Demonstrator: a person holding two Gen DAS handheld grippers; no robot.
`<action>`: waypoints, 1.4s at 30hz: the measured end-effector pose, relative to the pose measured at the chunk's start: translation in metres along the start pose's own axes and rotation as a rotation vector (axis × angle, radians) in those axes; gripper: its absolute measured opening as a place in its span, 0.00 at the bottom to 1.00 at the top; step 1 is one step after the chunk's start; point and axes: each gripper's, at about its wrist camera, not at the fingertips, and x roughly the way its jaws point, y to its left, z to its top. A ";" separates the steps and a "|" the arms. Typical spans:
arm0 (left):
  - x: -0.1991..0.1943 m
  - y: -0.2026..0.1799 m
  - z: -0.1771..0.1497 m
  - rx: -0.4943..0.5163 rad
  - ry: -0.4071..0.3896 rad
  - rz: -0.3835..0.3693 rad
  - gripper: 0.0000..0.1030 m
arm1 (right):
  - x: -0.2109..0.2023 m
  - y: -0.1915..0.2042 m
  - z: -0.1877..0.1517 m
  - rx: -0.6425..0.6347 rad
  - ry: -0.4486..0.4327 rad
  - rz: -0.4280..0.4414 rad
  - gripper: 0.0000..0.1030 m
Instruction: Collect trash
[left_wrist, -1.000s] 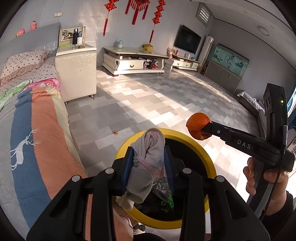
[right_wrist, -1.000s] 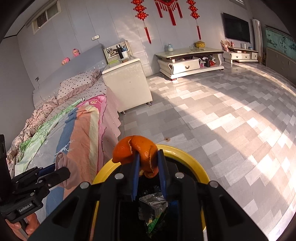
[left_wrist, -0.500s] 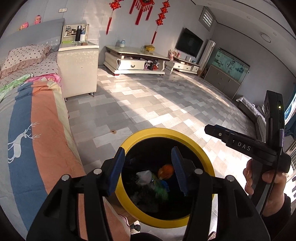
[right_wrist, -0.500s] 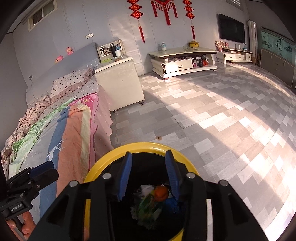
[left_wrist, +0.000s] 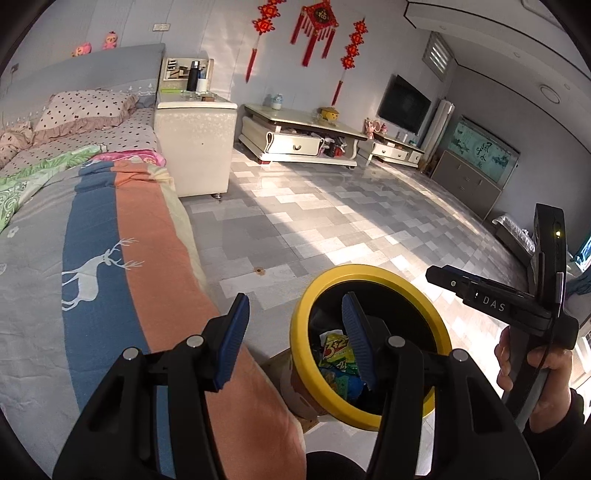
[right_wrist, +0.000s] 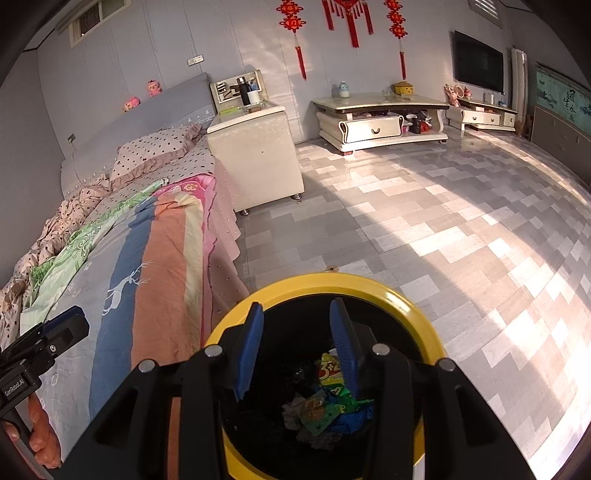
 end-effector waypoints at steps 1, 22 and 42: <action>-0.006 0.007 -0.001 -0.007 -0.007 0.011 0.48 | 0.000 0.008 -0.001 -0.014 0.003 0.006 0.35; -0.140 0.175 -0.045 -0.154 -0.125 0.275 0.48 | 0.022 0.217 -0.012 -0.226 0.047 0.238 0.35; -0.212 0.251 -0.146 -0.249 -0.171 0.459 0.70 | 0.037 0.306 -0.073 -0.305 0.041 0.278 0.57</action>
